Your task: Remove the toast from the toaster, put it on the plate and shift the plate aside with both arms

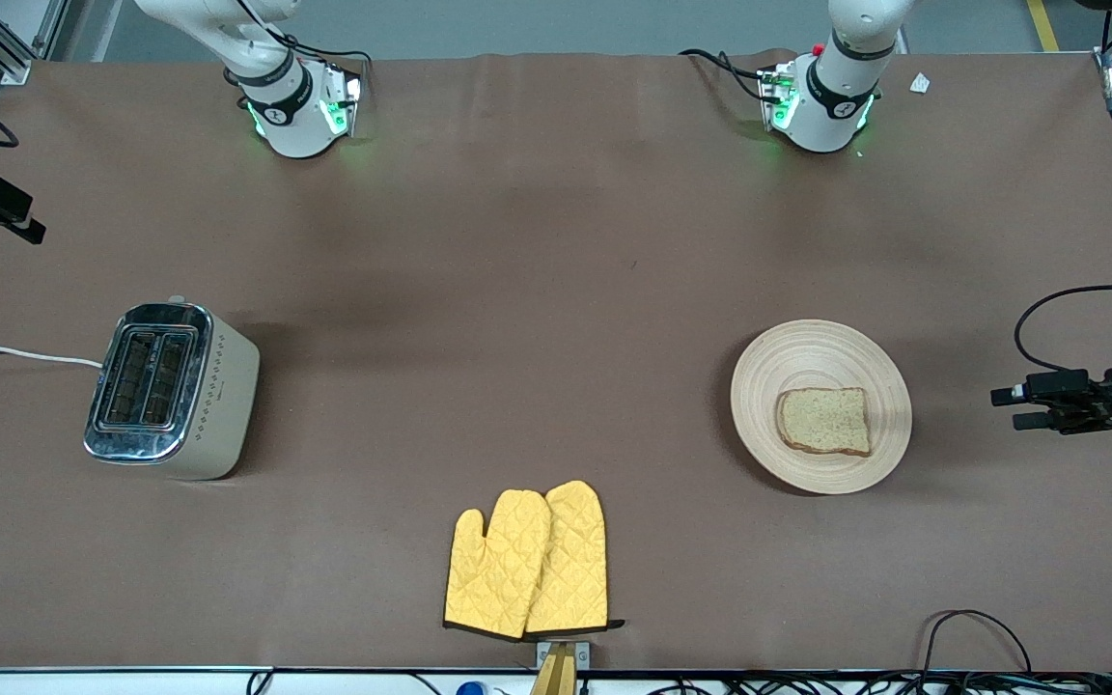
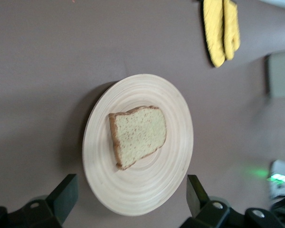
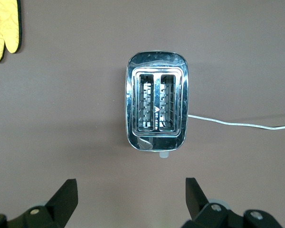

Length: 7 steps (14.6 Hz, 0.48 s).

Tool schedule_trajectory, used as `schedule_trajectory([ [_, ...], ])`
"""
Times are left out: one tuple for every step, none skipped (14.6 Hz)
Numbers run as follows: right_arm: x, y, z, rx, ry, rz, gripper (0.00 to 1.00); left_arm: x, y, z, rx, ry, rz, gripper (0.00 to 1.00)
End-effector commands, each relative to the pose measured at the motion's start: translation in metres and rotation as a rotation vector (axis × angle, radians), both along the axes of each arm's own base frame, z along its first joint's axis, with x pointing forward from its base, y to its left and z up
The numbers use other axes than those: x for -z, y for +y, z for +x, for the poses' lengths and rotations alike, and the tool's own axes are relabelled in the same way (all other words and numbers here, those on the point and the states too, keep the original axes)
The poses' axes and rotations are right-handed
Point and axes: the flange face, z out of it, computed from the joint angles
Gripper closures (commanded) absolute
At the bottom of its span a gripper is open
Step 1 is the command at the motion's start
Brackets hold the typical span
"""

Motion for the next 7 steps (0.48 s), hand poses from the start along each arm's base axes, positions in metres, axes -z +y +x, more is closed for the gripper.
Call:
schedule_trajectory([
  [-0.002,0.0,-0.005,-0.007,0.001,-0.019,0.0,-0.075,-0.038,-0.01,0.08,-0.045,0.167,0.0],
  [-0.002,0.0,-0.005,-0.007,0.001,-0.019,0.0,-0.091,-0.054,-0.016,0.056,0.002,0.179,0.0],
  [-0.002,0.0,-0.005,-0.007,0.001,-0.017,0.0,-0.107,-0.07,-0.021,0.002,0.059,0.191,0.0],
  [-0.002,0.0,-0.005,-0.007,0.001,-0.019,0.0,-0.123,-0.091,-0.025,-0.028,0.087,0.202,0.0],
  [-0.002,0.0,-0.005,-0.007,0.001,-0.019,0.0,-0.142,-0.108,-0.031,-0.061,0.108,0.22,0.0],
  [-0.002,0.0,-0.005,-0.007,0.001,-0.019,0.0,-0.152,-0.121,-0.035,-0.087,0.124,0.233,0.0],
  [-0.002,0.0,-0.005,-0.007,0.001,-0.017,0.0,-0.158,-0.133,-0.037,-0.092,0.14,0.241,0.0],
])
